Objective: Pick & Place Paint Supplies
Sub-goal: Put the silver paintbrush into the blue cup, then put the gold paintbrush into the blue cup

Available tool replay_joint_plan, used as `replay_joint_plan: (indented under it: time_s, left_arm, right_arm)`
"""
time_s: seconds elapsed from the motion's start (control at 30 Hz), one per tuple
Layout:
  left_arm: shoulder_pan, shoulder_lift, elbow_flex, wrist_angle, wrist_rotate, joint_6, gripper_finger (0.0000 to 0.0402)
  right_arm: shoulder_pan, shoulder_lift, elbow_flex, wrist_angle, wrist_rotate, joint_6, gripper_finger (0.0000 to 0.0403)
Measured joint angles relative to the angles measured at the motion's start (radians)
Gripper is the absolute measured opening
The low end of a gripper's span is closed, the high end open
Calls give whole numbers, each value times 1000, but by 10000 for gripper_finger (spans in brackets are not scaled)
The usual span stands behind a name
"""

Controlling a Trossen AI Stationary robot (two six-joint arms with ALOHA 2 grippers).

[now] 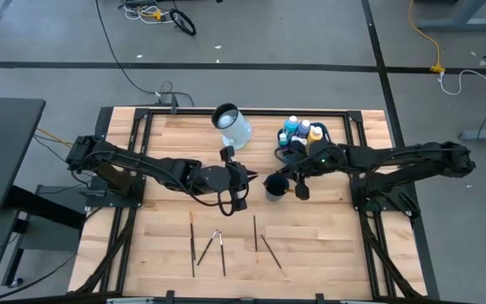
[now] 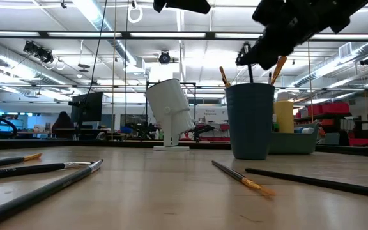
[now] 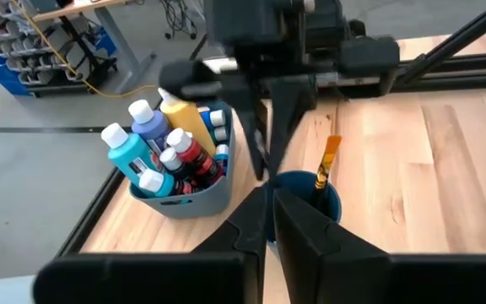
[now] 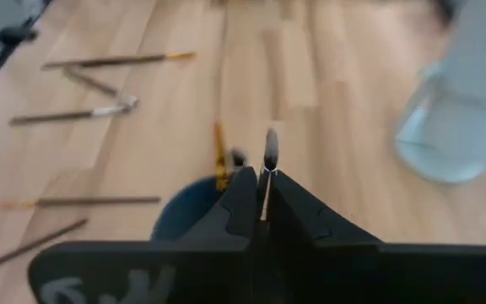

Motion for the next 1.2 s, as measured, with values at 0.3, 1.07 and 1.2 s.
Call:
replay_joint_plan:
  time_s: [0.3, 1.07, 1.2]
  left_arm:
    - [-2, 0, -34, -10, 7, -74, 16]
    - [-4, 0, -217, -408, 164, -614, 57]
    - [-16, 0, -218, -558, 290, -767, 72]
  right_arm:
    - [-32, 154, 0, 43, -105, -39, 34]
    - [-39, 195, 0, 101, 7, -23, 127]
    - [-39, 168, 0, 176, 7, -23, 126]
